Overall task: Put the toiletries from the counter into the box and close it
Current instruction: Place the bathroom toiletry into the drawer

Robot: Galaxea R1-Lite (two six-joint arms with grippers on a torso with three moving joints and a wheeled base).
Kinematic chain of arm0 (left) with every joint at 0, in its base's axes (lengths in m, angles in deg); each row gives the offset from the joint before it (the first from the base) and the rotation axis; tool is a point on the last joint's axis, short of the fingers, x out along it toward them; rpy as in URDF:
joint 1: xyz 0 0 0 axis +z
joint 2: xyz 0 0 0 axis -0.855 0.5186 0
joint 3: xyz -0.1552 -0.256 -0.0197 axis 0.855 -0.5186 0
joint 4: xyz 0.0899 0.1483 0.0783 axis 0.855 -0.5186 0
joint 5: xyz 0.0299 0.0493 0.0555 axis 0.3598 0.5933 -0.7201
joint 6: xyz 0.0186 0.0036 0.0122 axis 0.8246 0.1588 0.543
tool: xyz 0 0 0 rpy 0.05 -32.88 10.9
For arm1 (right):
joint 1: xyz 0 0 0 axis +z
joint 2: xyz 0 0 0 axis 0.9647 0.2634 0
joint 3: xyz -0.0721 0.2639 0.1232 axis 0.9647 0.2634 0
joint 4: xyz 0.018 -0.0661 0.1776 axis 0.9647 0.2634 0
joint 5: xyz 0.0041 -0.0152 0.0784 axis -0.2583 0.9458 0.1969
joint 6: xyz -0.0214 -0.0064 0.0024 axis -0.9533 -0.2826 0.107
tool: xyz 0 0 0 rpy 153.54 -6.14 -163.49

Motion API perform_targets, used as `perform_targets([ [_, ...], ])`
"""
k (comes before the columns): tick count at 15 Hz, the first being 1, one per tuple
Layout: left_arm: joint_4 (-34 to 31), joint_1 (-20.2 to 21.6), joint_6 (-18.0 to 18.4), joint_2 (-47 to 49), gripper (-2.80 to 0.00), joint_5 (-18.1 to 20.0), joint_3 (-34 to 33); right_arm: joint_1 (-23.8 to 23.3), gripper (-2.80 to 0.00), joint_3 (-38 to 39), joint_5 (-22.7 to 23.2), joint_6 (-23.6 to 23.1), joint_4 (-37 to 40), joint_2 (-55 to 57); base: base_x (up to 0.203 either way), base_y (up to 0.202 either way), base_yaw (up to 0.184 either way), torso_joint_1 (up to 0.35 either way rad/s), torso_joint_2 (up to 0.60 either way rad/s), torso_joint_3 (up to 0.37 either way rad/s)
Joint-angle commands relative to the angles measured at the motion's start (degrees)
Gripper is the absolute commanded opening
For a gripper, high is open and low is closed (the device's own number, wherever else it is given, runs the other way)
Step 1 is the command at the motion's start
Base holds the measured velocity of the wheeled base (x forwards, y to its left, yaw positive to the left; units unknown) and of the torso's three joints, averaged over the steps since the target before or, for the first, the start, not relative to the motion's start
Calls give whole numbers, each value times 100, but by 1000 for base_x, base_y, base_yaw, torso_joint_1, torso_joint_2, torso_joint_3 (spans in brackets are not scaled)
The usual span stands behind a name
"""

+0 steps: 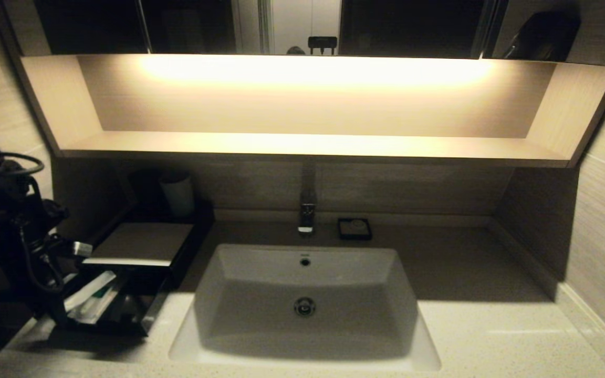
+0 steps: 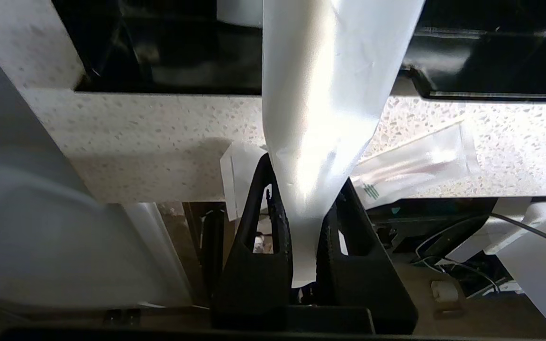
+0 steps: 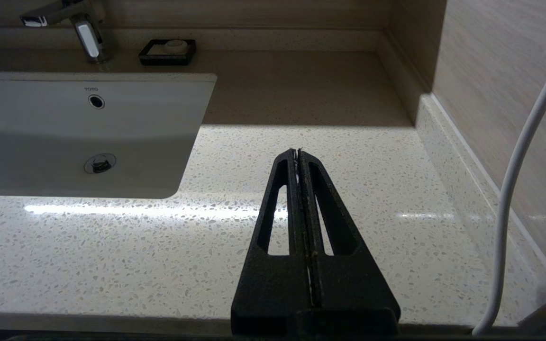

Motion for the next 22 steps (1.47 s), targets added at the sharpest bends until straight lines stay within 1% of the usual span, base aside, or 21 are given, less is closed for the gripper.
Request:
perform_targets([
  [1, -41, -38, 5, 58, -280, 6, 104, 0, -280, 1, 0, -1, 0, 0, 0, 0, 0, 0, 0, 0],
  [13, -41, -121, -67, 295, -280, 6, 416, 0, -280, 1, 0, -1, 0, 0, 0, 0, 0, 0, 0, 0],
  [16, -41, -126, -67, 305, -280, 84, 481, 0, -280, 1, 0, -1, 0, 0, 0, 0, 0, 0, 0, 0],
  [22, -49, -126, -67, 363, -280, 112, 663, 5, -280, 1, 0, -1, 0, 0, 0, 0, 0, 0, 0, 0],
])
